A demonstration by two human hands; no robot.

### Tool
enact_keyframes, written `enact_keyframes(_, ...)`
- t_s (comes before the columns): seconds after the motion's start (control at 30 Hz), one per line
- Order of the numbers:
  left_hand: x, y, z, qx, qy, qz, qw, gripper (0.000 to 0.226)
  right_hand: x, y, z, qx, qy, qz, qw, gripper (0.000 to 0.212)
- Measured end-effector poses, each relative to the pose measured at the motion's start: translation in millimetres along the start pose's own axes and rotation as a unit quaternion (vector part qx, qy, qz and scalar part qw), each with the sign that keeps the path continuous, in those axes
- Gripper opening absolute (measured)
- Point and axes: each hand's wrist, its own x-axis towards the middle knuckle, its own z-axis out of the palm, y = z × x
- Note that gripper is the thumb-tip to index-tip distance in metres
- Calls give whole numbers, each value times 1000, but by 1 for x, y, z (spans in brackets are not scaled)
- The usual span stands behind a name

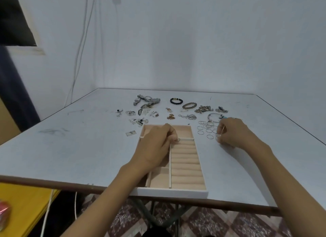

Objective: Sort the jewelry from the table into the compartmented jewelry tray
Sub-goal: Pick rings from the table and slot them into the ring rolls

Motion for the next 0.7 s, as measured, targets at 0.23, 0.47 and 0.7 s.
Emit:
enact_keyframes(0.23,11,6,-9,-23,-23,-45,998,12,-24,-31,6,355,8,-109,929,12)
enact_keyframes(0.47,22,5,-11,1,-57,-21,998,23,-36,-46,35,381,6,-120,917,11)
enact_keyframes(0.7,17,9,-9,16,-49,19,998,11,-44,-46,29,375,8,-138,917,14)
